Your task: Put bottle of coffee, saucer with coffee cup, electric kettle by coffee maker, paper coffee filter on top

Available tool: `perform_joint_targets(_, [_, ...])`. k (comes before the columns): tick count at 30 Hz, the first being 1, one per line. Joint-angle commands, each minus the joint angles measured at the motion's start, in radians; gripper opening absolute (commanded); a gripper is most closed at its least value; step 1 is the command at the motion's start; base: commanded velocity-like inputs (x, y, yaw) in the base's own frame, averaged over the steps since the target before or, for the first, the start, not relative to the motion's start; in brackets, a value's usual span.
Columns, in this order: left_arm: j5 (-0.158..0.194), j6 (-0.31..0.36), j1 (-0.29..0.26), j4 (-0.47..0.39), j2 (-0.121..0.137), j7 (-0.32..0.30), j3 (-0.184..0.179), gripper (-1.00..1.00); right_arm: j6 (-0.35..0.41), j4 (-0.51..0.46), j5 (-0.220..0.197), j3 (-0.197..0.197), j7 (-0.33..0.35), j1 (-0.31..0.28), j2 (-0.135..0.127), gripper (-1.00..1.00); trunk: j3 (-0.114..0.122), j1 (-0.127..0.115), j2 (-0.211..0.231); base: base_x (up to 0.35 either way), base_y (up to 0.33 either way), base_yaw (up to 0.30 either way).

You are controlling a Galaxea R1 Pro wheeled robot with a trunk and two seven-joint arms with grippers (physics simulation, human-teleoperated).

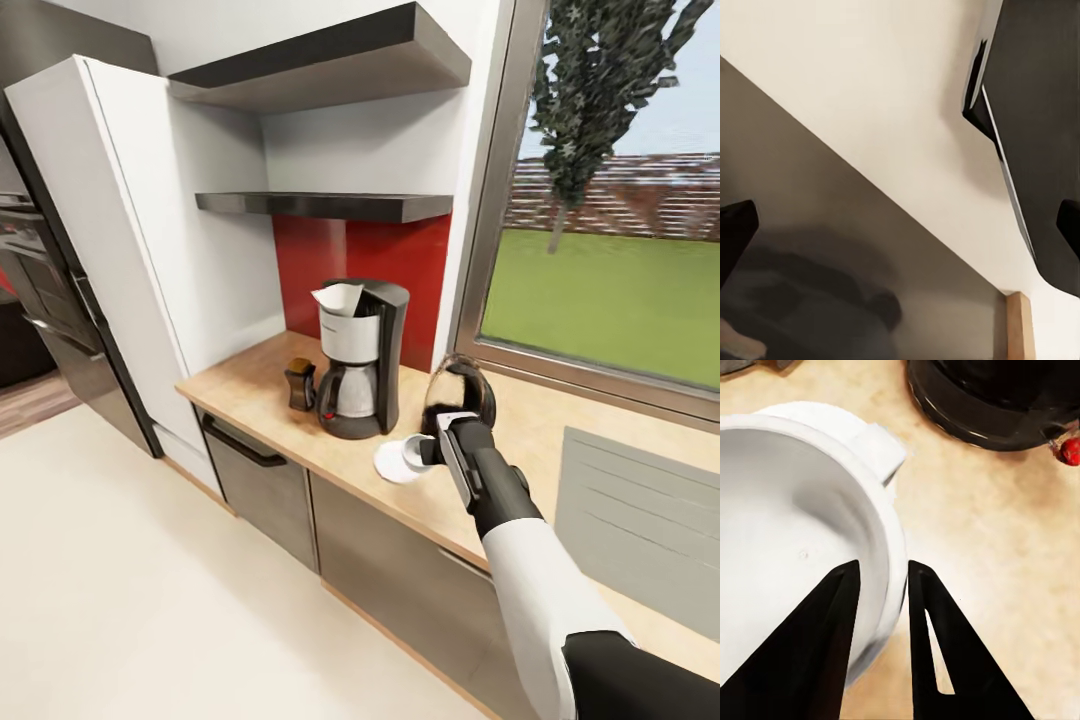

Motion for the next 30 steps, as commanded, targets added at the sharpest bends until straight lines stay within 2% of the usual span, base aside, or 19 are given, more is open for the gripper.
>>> perform_joint_targets(1, [-0.003,-0.001,0.0,-0.001,0.0,0.001,0.006,1.0,0.004,0.0,0.006,-0.003,0.005,-0.001,0.001,-1.0,-0.002,0.001,-0.002,0.124,0.221,0.0])
perform_joint_targets(5, [-0.003,0.0,0.0,0.0,0.0,0.001,0.006,1.0,0.003,0.019,0.006,-0.005,0.005,-0.001,0.001,-1.0,-0.002,0.001,-0.002,0.098,0.153,0.0])
perform_joint_targets(15, [-0.003,0.0,0.0,0.0,-0.001,0.001,0.006,1.0,0.003,0.031,0.006,-0.009,0.008,-0.001,0.001,-1.0,-0.002,0.001,-0.002,0.005,0.007,0.0])
perform_joint_targets(19, [-0.003,0.0,0.0,0.0,0.003,0.001,0.006,1.0,0.003,0.031,0.007,-0.009,0.008,-0.001,0.001,-1.0,-0.002,0.001,-0.002,0.173,0.097,0.0])
perform_joint_targets(24, [-0.003,0.0,0.0,0.0,0.002,0.001,0.006,1.0,0.003,0.092,0.006,-0.01,0.007,-0.001,0.001,-1.0,-0.002,0.001,-0.002,0.131,0.093,0.0])
perform_joint_targets(30, [-0.003,0.0,0.0,0.0,0.002,-0.002,0.006,1.0,0.003,0.103,0.006,-0.01,0.007,-0.001,0.001,-1.0,-0.002,0.001,-0.002,0.008,0.006,0.0])
